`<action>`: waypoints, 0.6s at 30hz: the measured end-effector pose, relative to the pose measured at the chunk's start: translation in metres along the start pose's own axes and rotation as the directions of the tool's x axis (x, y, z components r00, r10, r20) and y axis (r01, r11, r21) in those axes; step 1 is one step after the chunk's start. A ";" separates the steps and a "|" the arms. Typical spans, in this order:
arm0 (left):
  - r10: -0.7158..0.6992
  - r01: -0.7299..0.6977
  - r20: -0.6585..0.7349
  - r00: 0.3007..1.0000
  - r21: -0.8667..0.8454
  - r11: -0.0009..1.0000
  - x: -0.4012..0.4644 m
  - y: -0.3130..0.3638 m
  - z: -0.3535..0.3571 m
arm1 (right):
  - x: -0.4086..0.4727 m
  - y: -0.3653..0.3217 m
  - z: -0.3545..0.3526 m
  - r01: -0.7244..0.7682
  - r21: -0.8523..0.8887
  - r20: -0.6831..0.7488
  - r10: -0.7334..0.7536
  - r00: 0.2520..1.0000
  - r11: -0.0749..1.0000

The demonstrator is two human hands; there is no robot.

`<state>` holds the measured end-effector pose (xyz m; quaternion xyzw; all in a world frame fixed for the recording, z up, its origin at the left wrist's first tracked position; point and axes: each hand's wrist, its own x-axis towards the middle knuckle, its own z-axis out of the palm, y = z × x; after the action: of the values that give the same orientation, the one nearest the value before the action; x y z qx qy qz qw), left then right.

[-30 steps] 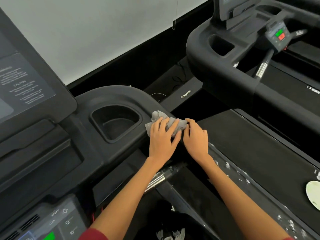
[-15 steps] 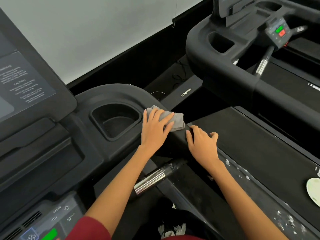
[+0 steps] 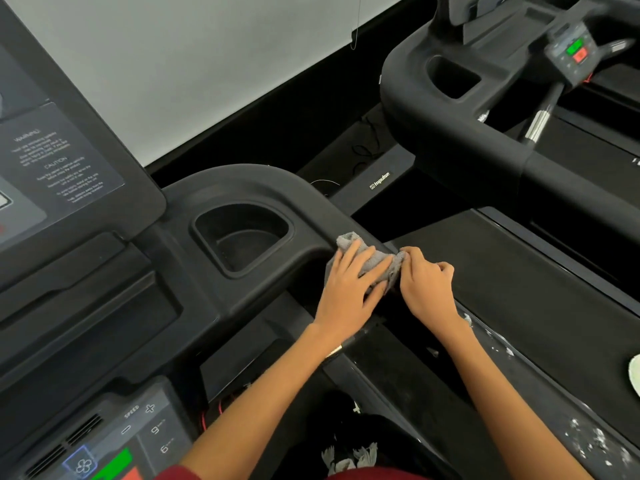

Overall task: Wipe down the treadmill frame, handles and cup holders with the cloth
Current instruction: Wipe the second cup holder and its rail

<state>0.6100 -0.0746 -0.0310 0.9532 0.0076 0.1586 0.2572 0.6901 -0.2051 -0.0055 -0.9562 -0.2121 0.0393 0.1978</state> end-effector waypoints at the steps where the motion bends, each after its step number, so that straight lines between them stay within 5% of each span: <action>1: 0.043 -0.044 0.027 0.999 0.032 0.999 0.003 -0.007 -0.004 | -0.001 0.001 0.000 -0.006 0.047 -0.002 0.006 1.000 0.999; 5: 0.143 -0.156 0.100 0.985 0.142 0.978 0.023 -0.038 -0.018 | -0.007 0.001 -0.001 0.024 0.115 -0.018 -0.022 1.000 0.993; 13: -0.189 0.189 -0.009 0.982 0.081 0.979 0.050 -0.040 -0.015 | -0.006 0.003 0.001 0.012 0.095 -0.030 -0.009 1.000 0.995; 18: -0.151 0.153 -0.039 0.988 0.062 0.986 0.038 -0.012 0.000 | -0.006 0.004 0.001 0.027 0.123 -0.037 -0.023 0.999 0.992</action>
<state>0.6466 -0.0612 -0.0259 0.9548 0.0897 0.1547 0.2373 0.6862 -0.2100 -0.0079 -0.9399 -0.2179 0.0330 0.2608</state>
